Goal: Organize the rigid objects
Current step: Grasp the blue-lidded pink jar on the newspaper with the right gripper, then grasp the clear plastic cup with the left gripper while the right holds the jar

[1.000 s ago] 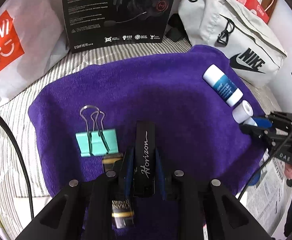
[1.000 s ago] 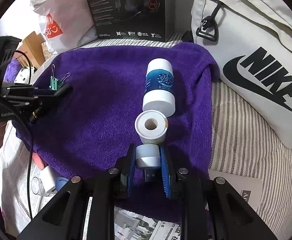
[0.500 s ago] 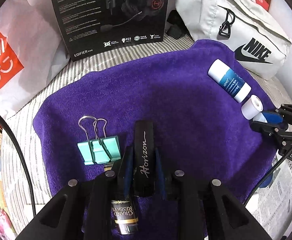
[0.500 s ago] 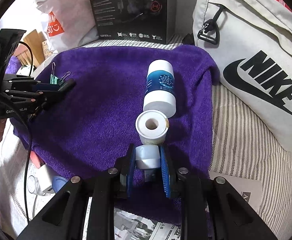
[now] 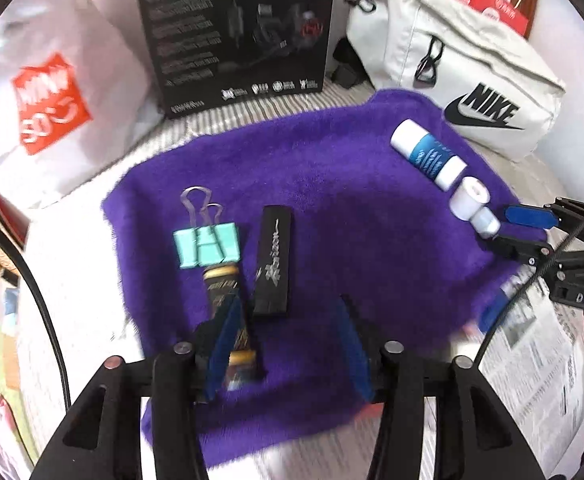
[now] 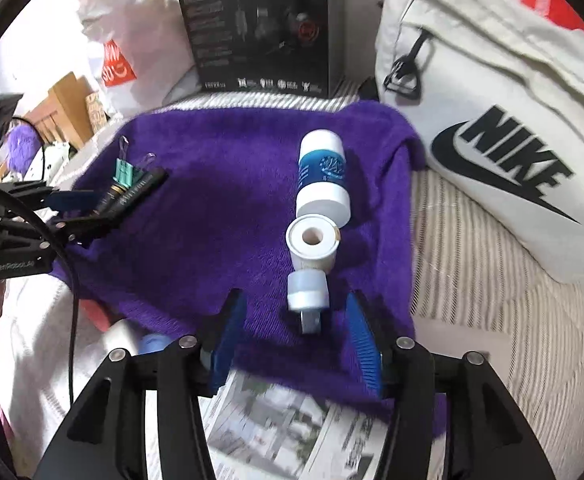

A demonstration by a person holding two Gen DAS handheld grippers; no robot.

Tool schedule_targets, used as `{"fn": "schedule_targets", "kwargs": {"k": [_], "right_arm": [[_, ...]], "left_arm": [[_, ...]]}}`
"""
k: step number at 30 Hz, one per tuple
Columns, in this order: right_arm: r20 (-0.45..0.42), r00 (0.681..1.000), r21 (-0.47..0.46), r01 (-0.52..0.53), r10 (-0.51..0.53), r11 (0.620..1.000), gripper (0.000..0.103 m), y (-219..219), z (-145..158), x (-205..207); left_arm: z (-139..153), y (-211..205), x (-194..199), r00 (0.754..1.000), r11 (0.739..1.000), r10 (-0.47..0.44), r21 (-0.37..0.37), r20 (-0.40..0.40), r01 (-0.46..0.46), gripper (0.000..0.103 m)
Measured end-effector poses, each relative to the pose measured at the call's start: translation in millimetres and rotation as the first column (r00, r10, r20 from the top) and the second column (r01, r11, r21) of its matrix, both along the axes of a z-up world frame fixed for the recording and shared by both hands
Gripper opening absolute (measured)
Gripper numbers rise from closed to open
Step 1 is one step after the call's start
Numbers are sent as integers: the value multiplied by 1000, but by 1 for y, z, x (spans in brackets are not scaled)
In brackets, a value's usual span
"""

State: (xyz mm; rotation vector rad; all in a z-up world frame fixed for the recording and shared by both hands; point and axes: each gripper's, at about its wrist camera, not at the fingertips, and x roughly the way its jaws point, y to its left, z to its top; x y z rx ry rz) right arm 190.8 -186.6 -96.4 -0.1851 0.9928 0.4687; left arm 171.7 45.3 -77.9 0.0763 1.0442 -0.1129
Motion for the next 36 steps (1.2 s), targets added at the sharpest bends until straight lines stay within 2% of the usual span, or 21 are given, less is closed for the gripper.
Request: {"fn": "schedule_targets", "kwargs": {"k": [5, 9, 17, 22, 27, 28, 30, 36], "right_arm": [[14, 1000, 42, 15, -16, 999, 53, -7, 14, -30], [19, 1000, 63, -6, 5, 998, 53, 4, 14, -57], [16, 1000, 50, -10, 10, 999, 53, 34, -13, -69], [31, 999, 39, 20, -21, 999, 52, 43, -23, -63], [50, 998, 24, 37, -38, 999, 51, 49, -28, -60], [55, 998, 23, 40, -41, 999, 50, 50, -29, -60], [58, 998, 19, 37, -38, 999, 36, 50, -32, -60], [71, 997, 4, 24, -24, 1000, 35, 41, -26, -72]], "left_arm": [[15, 6, -42, 998, 999, 34, -6, 44, -34, 55], [10, 13, -70, 996, 997, 74, -27, 45, -73, 56], [-7, 27, -117, 992, 989, 123, -82, 15, -121, 56], [-19, 36, -130, 988, 983, 156, -99, -3, -155, 56], [-27, 35, -136, 989, 983, 148, -110, -10, -148, 56], [-28, 34, -137, 989, 983, 145, -109, -10, -145, 56], [-30, 32, -137, 989, 984, 147, -102, -8, -147, 56], [-33, 26, -139, 988, 986, 151, -73, 18, -149, 62]]}}
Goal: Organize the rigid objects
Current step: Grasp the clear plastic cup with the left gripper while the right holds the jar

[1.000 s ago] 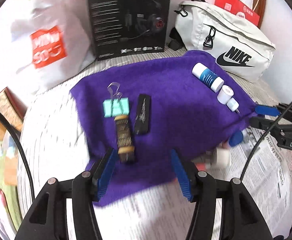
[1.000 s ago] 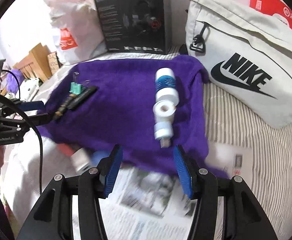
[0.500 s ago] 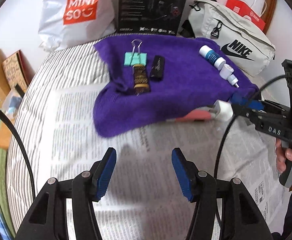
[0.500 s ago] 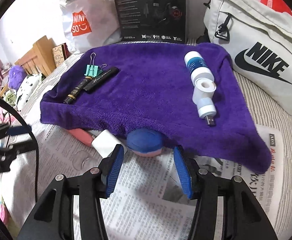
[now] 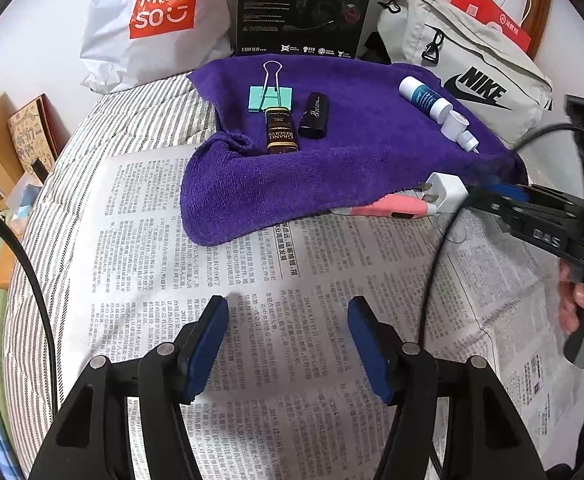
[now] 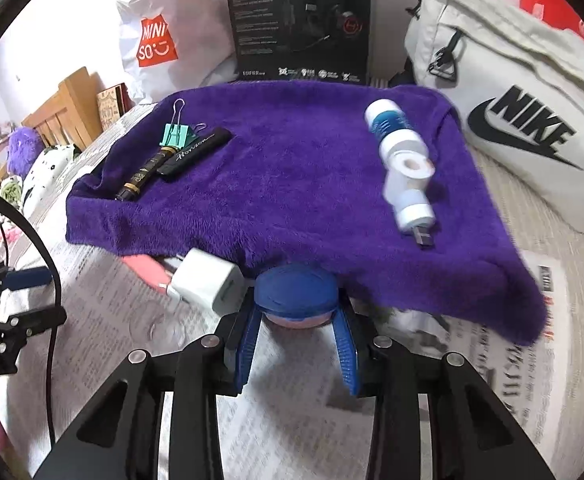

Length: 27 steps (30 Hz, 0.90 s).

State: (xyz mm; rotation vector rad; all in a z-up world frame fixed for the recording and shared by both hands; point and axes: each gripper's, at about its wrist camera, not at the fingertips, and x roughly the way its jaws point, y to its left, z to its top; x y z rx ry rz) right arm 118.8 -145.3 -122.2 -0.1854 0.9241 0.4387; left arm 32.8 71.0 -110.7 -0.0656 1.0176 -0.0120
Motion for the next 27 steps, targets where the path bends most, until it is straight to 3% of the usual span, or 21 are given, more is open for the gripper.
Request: {"fn": "schedule_targets", "kwargs": {"k": [9, 16, 27], "right_arm": [[20, 998, -34, 66, -66, 997, 36, -43, -2, -29], [67, 994, -23, 86, -84, 996, 35, -43, -8, -34], [61, 994, -15, 87, -86, 996, 36, -44, -9, -33]], "left_arm": [[-11, -12, -8, 994, 999, 4, 48, 106, -10, 84], [-15, -17, -3, 996, 998, -19, 57, 83, 15, 103], [-16, -19, -2, 996, 998, -25, 55, 80, 20, 103]]}}
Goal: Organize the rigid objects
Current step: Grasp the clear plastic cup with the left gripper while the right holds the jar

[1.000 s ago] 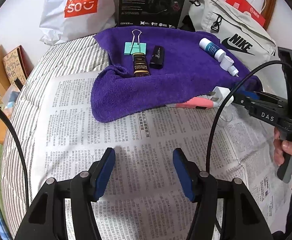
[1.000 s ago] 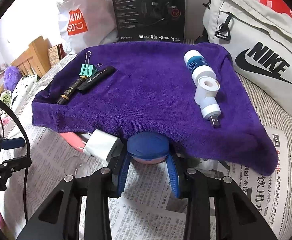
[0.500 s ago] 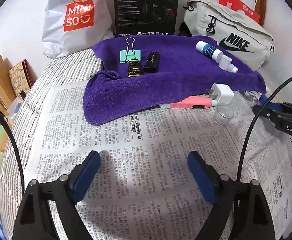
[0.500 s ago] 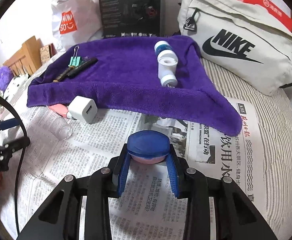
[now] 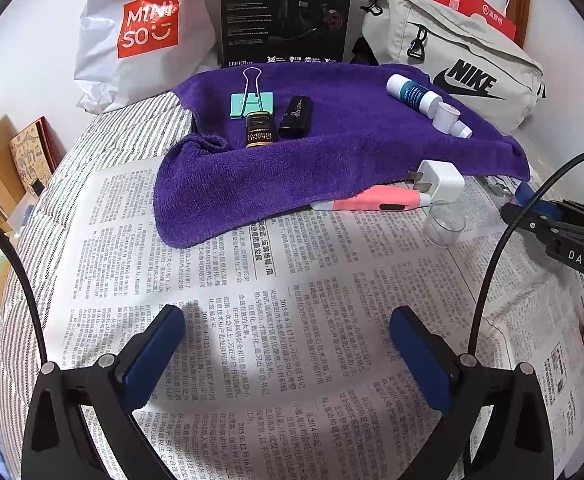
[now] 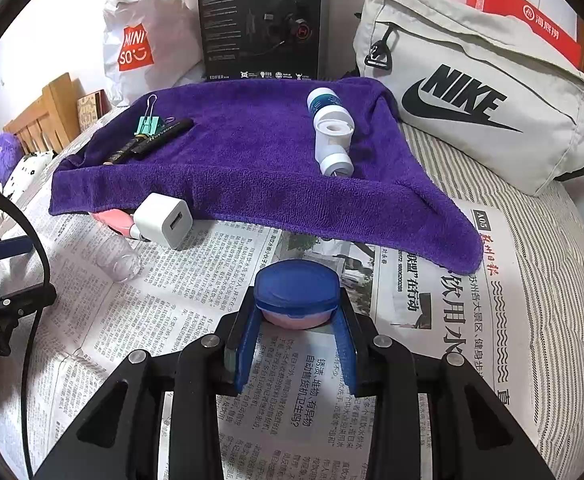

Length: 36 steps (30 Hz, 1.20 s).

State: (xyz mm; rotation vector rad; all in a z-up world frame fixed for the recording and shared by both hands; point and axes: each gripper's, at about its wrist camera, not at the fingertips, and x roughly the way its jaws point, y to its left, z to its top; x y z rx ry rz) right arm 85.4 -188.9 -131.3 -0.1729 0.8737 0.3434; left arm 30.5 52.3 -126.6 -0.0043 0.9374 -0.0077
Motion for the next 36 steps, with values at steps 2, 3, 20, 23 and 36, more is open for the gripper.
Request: {"fn": "schedule_targets", "kwargs": {"k": [2, 3, 20, 23, 36], "right_arm": [[-3, 1000, 9, 0, 0, 1000, 34, -1, 0, 1], [-3, 1000, 16, 3, -3, 1000, 34, -2, 1, 1], [-38, 999, 51, 37, -35, 998, 34, -62, 16, -30], [-44, 999, 55, 35, -33, 998, 34, -66, 16, -33], [-64, 997, 50, 43, -39, 998, 34, -73, 7, -30]], "left_arm": [[1, -2, -1, 1000, 1000, -7, 2, 5, 7, 100], [3, -3, -1, 1000, 1000, -18, -2, 6, 18, 92], [25, -68, 26, 983, 983, -180, -14, 22, 180, 80], [20, -81, 34, 978, 978, -211, 0, 1, 211, 72], [11, -91, 50, 970, 970, -241, -5, -22, 241, 26]]}}
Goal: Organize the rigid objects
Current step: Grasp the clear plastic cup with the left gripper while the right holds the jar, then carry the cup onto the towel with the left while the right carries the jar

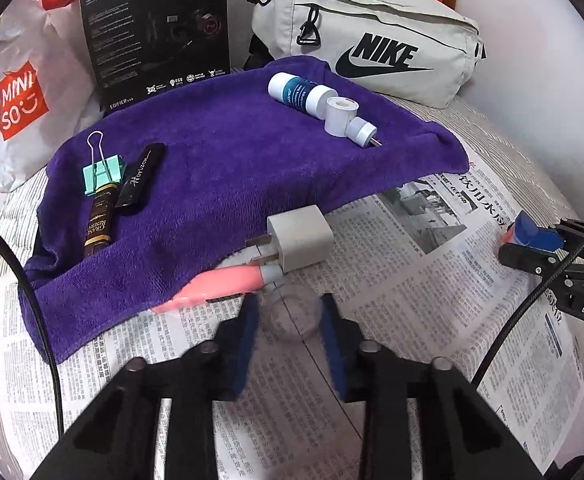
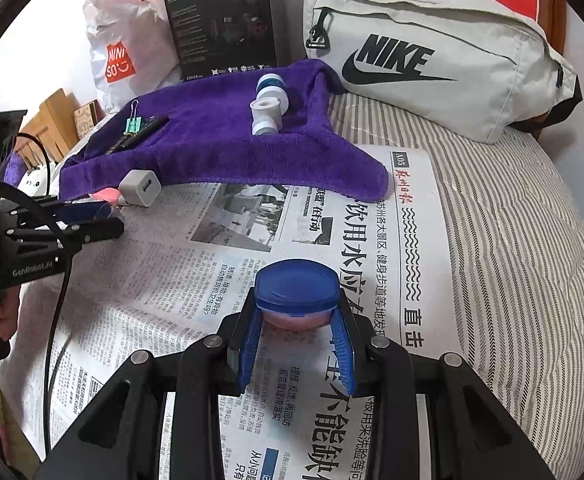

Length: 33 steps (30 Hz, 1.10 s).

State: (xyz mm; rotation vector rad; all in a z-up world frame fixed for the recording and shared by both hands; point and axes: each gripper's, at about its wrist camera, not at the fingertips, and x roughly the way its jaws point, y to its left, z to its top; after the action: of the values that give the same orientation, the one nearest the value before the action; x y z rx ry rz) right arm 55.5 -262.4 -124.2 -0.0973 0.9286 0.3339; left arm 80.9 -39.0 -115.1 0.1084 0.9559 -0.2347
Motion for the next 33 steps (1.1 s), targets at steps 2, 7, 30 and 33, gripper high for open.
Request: {"fn": "schedule_targets", "kwargs": {"k": [2, 7, 30, 33], "right_arm": [[0, 1000, 1, -4, 4, 1000, 34, 1, 1, -1], [8, 1000, 1, -25, 25, 1000, 34, 7, 6, 0], [39, 983, 21, -180, 179, 984, 34, 69, 36, 21], [40, 984, 39, -178, 176, 983, 34, 71, 42, 30]], "left_arm": [[1, 3, 0, 1000, 1000, -5, -17, -12, 5, 25], [4, 14, -6, 1000, 1000, 15, -13, -21, -15, 25], [43, 85, -24, 987, 987, 160, -16, 15, -160, 26], [51, 90, -19, 985, 986, 169, -17, 23, -168, 26]]}}
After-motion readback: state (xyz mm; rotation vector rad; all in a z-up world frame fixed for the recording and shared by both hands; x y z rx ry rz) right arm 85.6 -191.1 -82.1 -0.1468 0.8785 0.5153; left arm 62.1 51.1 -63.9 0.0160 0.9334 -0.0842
